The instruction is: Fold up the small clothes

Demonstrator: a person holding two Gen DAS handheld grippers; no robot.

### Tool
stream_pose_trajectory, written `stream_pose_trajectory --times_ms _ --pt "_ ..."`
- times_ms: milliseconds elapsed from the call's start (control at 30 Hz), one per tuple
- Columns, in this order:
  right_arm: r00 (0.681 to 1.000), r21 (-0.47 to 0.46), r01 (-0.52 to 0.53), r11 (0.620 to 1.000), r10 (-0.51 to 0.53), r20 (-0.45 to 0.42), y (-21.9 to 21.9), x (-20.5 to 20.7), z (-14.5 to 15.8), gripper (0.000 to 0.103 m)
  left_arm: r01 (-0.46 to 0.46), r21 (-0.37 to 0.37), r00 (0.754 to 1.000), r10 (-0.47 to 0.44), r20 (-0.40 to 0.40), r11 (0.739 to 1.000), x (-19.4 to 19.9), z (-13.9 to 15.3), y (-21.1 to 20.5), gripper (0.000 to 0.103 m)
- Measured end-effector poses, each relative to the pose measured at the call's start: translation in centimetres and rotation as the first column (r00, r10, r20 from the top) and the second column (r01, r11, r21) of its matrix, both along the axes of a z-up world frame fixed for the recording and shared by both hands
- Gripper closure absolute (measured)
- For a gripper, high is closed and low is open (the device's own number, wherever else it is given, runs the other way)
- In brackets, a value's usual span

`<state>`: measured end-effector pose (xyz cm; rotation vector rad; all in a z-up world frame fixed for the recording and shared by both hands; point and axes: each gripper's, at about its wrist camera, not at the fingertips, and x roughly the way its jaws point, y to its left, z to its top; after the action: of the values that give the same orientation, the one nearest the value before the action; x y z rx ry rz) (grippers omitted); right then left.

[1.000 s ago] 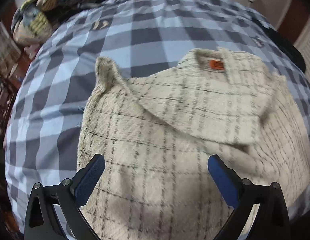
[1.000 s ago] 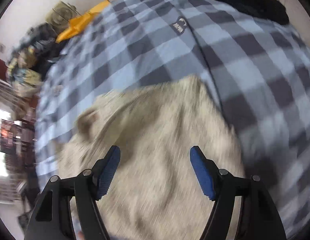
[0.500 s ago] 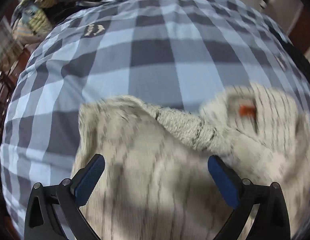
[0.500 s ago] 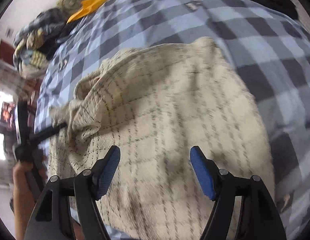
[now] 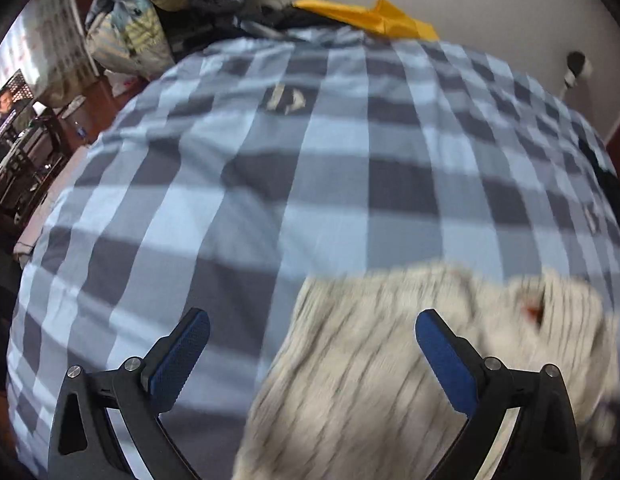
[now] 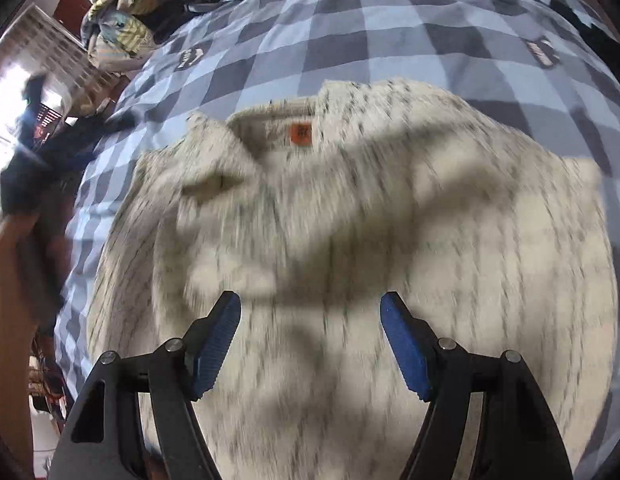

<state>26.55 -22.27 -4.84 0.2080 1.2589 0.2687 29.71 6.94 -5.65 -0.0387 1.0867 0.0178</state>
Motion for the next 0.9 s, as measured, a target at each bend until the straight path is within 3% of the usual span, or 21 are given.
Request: stream_pose_trajectory --times_ms 167,367,500,600,767,833,900 --pt "0.987 0.103 0.150 0.983 -0.154 0.037 -2.3 5.3 -0.8 0.033 0.031 0.023 0.998 -0.030 -0.063 0.999 -4.1 -1.7 2.0 0.000" --pt "0.977 0.064 0.186 0.980 -0.191 0.092 -3.4 7.9 -0.5 0.034 0.107 0.011 0.992 -0.106 -0.062 0.994 -8.1 -3.0 3.0 0.000" --pt "0.966 0.038 0.204 0.978 -0.207 0.152 -5.6 5.6 3.3 0.034 0.232 -0.039 0.967 -0.235 -0.095 0.972 -9.2 -4.4 2.3 0.000" --pt "0.971 -0.009 0.201 0.980 -0.198 0.135 -8.0 2.4 5.2 0.034 0.269 -0.075 0.955 -0.276 -0.106 0.960 -9.5 -5.2 2.2 0.000" --pt "0.959 -0.175 0.280 0.944 -0.270 0.082 -14.6 -6.2 5.8 0.034 0.236 -0.212 0.966 -0.252 -0.052 0.949 -8.5 -3.8 3.7 0.010" --pt "0.927 -0.160 0.375 0.913 -0.367 0.080 -18.3 -10.3 5.3 0.033 0.196 -0.264 0.976 -0.214 -0.041 0.944 -7.9 -3.4 4.5 0.014" --pt "0.899 -0.125 0.438 0.890 -0.433 0.066 -21.0 -11.8 4.2 0.033 0.167 -0.314 0.981 -0.190 -0.045 0.935 -7.3 -3.5 5.0 0.021"
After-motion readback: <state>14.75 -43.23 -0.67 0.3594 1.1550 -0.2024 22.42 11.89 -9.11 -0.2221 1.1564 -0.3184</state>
